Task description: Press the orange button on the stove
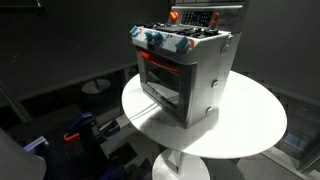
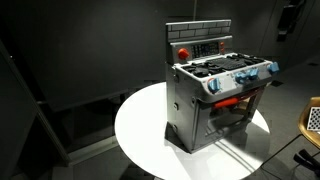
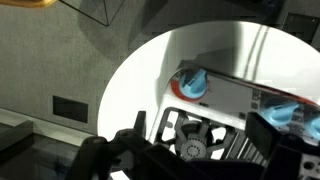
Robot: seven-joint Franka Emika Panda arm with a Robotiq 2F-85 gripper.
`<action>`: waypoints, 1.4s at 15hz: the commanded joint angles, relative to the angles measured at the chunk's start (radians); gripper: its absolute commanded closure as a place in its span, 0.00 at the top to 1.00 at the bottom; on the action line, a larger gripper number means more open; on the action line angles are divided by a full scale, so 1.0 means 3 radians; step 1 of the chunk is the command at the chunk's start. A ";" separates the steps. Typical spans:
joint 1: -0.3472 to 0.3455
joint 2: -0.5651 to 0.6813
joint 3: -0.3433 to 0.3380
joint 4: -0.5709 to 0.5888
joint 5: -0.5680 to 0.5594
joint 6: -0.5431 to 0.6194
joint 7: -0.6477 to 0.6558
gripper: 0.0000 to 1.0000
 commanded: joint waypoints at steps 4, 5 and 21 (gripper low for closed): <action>-0.0056 0.0510 -0.0058 0.0382 0.0196 0.0584 0.0289 1.00; -0.0066 0.0570 -0.0067 0.0418 0.0214 0.0670 0.0302 1.00; -0.0100 0.1176 -0.0131 0.0759 0.0022 0.1642 0.0839 1.00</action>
